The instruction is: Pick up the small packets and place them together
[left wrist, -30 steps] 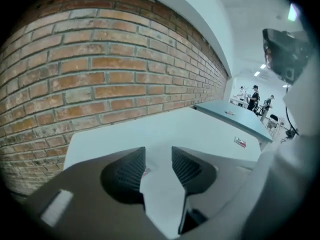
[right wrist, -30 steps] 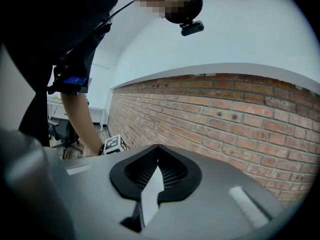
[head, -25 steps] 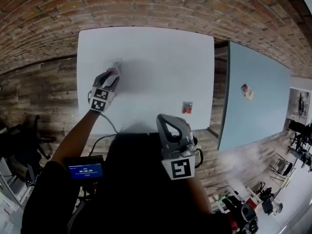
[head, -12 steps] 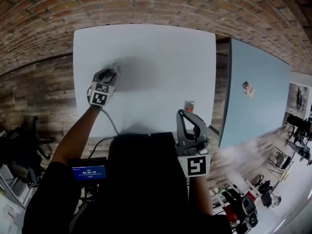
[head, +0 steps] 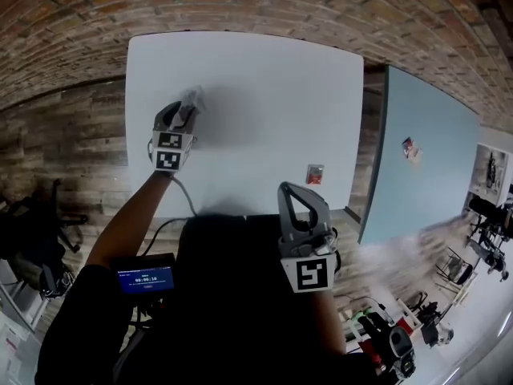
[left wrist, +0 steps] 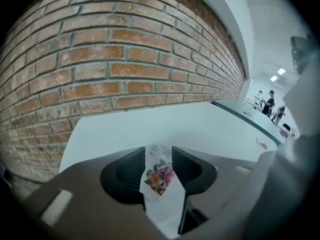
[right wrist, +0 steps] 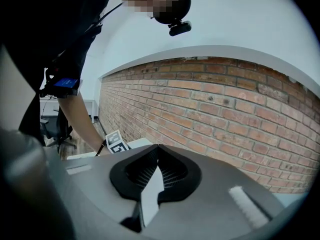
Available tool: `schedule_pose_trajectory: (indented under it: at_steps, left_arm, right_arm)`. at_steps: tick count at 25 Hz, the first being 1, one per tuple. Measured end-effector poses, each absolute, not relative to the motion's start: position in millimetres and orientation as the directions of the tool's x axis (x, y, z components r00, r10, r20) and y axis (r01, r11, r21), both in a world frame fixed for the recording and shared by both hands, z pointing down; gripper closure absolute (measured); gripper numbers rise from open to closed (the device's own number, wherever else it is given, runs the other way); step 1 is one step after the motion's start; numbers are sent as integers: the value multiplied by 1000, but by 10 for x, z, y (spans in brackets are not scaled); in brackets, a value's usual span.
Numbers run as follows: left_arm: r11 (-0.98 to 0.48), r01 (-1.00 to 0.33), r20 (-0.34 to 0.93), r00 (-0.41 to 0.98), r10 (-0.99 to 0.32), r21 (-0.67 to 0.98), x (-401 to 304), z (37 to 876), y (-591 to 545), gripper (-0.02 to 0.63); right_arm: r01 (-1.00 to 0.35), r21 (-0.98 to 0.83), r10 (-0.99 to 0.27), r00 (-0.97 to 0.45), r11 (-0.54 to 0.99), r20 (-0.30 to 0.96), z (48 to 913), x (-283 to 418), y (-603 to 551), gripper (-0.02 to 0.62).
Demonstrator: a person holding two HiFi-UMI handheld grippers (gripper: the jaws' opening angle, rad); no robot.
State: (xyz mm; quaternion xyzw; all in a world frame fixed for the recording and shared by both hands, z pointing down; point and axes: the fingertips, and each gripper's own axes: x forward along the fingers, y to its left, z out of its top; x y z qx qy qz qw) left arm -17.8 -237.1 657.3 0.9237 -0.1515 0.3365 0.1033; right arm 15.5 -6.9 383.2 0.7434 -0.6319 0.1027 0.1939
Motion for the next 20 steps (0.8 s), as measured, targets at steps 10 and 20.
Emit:
schedule_pose_trajectory:
  at_steps: [10,20]
  left_arm:
    - [-981,-188,719,689,-92,54,-169,6885,-2337,440]
    - [-851,-462,657,726,-201,251,-206,6708,-2371,440]
  right_arm:
    - [-972,121,-908,231,-200,349,3786,263,-45,592]
    - [-977,114,-907,212,-183,363,3816,215,-58,592]
